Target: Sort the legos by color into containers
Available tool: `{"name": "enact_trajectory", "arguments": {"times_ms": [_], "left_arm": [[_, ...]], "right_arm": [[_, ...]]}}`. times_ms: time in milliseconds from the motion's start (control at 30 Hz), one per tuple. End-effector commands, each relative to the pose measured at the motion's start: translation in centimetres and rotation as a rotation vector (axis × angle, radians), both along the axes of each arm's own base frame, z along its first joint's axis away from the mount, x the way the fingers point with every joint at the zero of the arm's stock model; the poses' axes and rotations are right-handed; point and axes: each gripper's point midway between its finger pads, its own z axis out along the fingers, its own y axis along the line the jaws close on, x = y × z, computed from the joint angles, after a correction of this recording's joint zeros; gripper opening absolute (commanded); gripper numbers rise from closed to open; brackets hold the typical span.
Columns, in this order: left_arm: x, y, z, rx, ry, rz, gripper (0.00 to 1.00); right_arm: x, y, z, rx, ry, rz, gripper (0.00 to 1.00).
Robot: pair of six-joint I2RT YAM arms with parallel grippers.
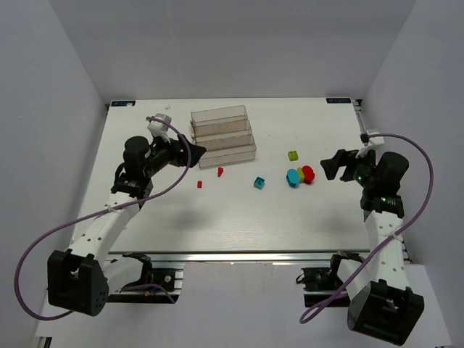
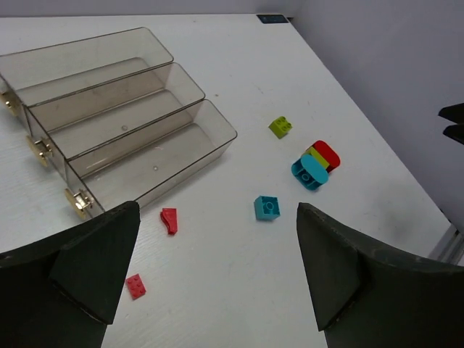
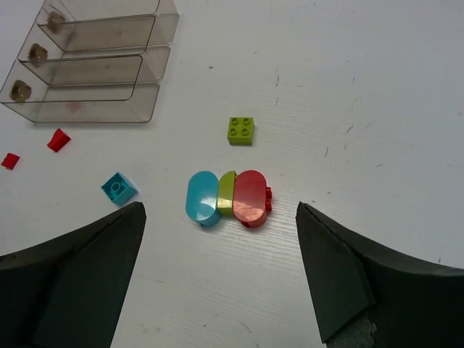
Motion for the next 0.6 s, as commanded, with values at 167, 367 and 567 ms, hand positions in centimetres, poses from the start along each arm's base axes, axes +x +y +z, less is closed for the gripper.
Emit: {"name": "enact_trajectory", "arguments": {"times_ms": [167,367,567], "left_arm": [[-1.3,-1.7,4.2,-0.081,-0.082,-0.118,0.98],[-1.2,-1.9,3.9,-0.093,-0.069,-0.126,0.90],[-0.9,-2.4,3.6,-0.134,-0.014,-0.132,0.03]], "right_arm": [[-0.1,0.2,2.0,-0.026,-0.064,0.032,0.89],[-3.1,3.8,0.2,-0.245,-0.190,0.425,0.89],[-4.9,5.6,0.6,-0.453,-0.346,0.712,0.89]]}}
